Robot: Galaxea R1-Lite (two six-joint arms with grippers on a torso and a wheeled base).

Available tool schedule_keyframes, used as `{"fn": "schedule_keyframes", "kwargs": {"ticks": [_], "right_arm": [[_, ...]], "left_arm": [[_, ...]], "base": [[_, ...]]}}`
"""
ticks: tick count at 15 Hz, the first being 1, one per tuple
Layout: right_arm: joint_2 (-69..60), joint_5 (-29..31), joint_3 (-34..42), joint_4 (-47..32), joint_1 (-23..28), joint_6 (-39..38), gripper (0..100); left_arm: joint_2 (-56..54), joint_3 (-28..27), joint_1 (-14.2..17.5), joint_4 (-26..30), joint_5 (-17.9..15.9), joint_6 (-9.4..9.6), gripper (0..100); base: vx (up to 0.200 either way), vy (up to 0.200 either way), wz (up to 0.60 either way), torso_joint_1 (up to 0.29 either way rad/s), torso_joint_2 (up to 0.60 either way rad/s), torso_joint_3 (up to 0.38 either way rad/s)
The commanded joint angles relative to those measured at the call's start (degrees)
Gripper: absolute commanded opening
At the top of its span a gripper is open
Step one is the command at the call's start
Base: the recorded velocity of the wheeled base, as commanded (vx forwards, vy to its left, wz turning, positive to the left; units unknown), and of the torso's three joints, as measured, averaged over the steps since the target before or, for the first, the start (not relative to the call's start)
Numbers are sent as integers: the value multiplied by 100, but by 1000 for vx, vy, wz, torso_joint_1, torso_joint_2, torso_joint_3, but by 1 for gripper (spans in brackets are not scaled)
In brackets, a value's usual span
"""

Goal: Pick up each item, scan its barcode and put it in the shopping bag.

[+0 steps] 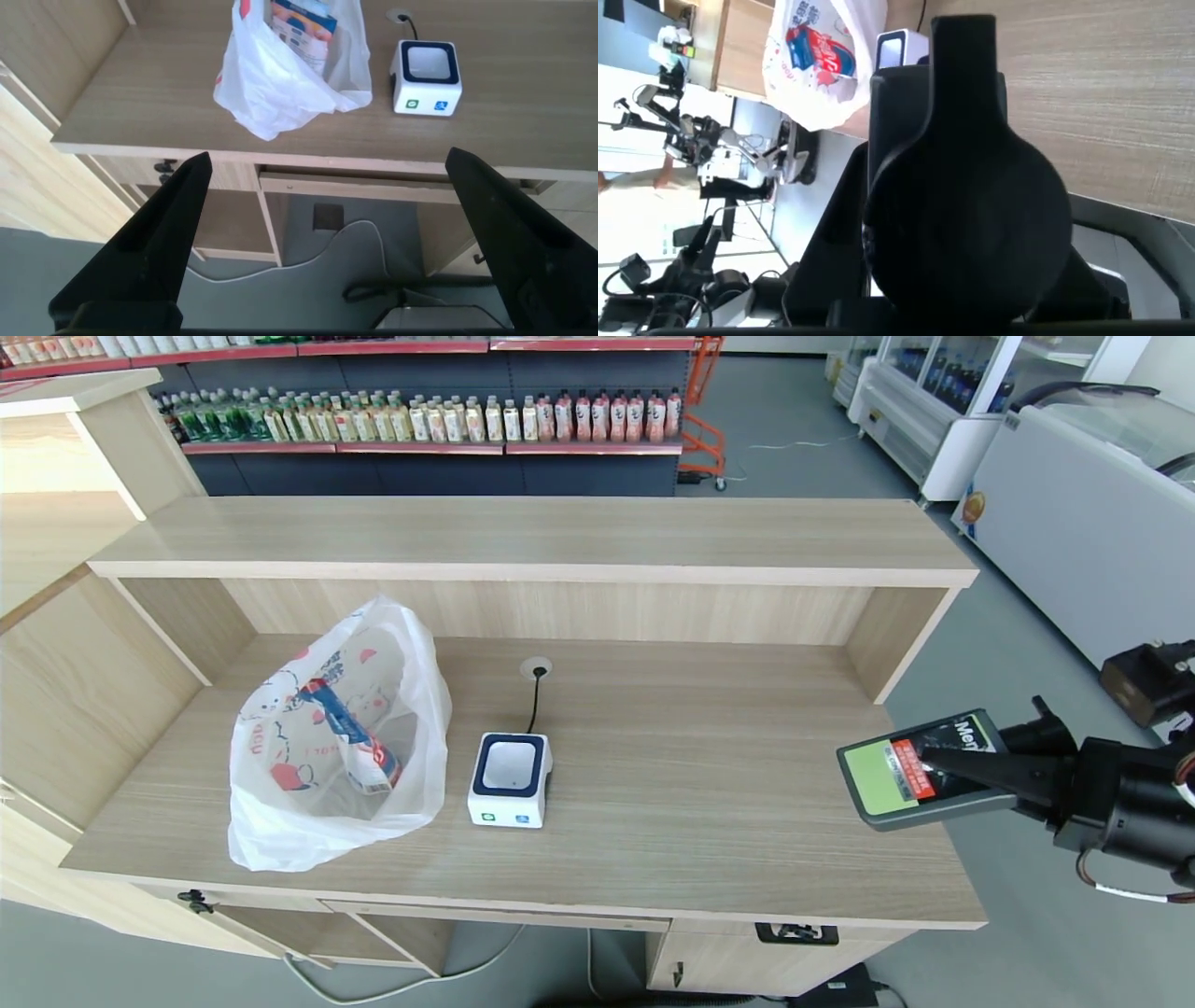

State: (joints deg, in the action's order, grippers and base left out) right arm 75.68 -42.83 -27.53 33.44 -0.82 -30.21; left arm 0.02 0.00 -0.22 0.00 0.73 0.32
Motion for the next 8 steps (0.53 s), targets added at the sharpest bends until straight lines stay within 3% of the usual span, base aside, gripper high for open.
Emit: {"fn": "schedule_keyframes", "kwargs": {"ticks": [1,8], "right_arm": [[-44,-7,-25,-4,-6,-20,0],[448,11,-517,40,-15,15,0]], "left_arm": [[-2,0,-4,0,6,-5,100],[-2,0,-4,0,6,3,100]], "base": [[0,200,0,7,-2,2],[0,200,0,4,6,4]]}}
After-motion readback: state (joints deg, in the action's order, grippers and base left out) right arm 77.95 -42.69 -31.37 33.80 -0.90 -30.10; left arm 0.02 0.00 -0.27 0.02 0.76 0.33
